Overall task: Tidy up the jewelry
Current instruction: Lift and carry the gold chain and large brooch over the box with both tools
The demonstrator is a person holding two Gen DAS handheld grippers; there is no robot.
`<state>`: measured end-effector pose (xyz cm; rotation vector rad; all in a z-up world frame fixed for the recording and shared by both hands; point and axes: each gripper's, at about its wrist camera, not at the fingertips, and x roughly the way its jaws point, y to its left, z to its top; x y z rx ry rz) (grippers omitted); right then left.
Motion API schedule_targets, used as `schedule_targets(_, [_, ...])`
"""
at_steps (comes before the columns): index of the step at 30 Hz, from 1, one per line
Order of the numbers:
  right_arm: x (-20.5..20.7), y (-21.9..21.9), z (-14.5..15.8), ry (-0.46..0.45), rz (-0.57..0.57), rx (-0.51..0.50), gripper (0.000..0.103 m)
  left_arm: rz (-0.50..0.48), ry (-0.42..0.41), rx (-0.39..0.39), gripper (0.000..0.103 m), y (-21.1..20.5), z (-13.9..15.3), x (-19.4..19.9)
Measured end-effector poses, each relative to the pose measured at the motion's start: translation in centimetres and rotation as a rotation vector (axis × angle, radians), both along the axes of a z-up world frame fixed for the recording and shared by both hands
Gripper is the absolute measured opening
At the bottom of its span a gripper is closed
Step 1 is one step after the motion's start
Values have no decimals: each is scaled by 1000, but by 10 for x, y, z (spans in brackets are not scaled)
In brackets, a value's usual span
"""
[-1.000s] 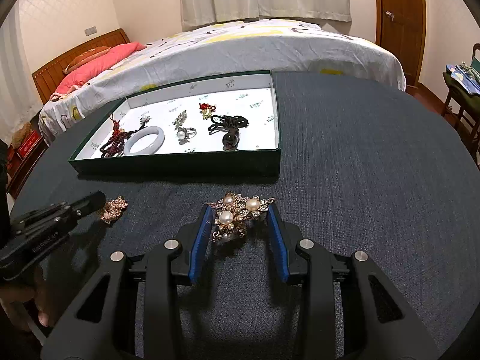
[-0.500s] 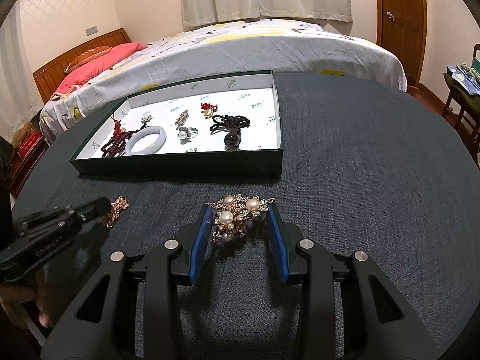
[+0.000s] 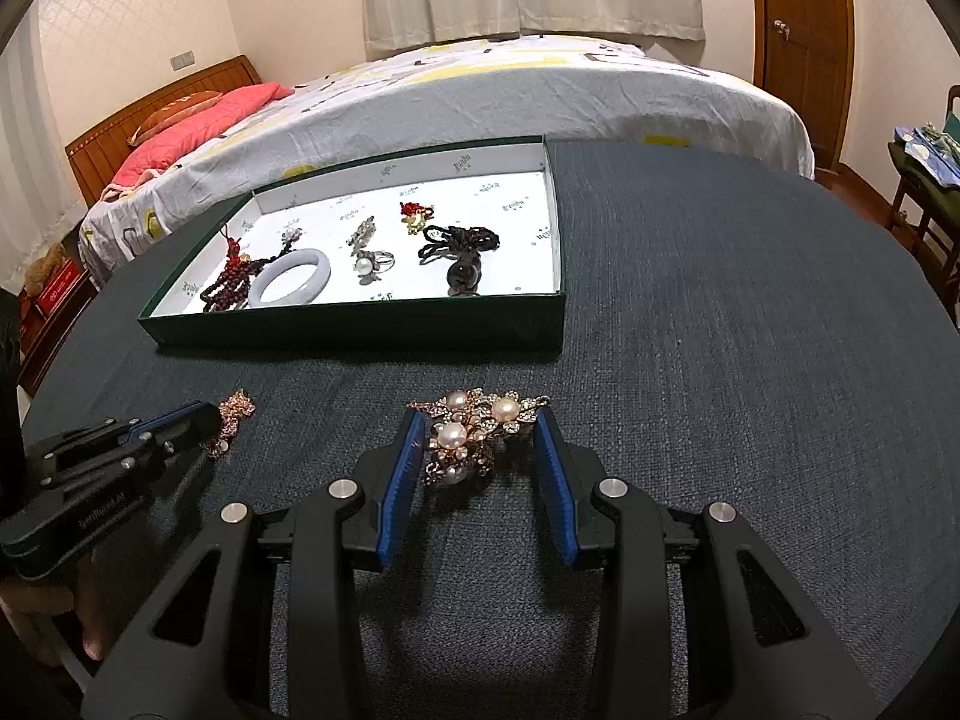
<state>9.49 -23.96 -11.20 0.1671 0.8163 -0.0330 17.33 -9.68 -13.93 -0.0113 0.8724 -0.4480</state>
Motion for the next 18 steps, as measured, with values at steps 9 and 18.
schedule_targets(9, [0,0,-1,0,0,0,37,-1,3,12,45,0,-2,0])
schedule_targets(18, [0,0,-1,-3,1,0,37,-34,-15,25,8,1,0,0])
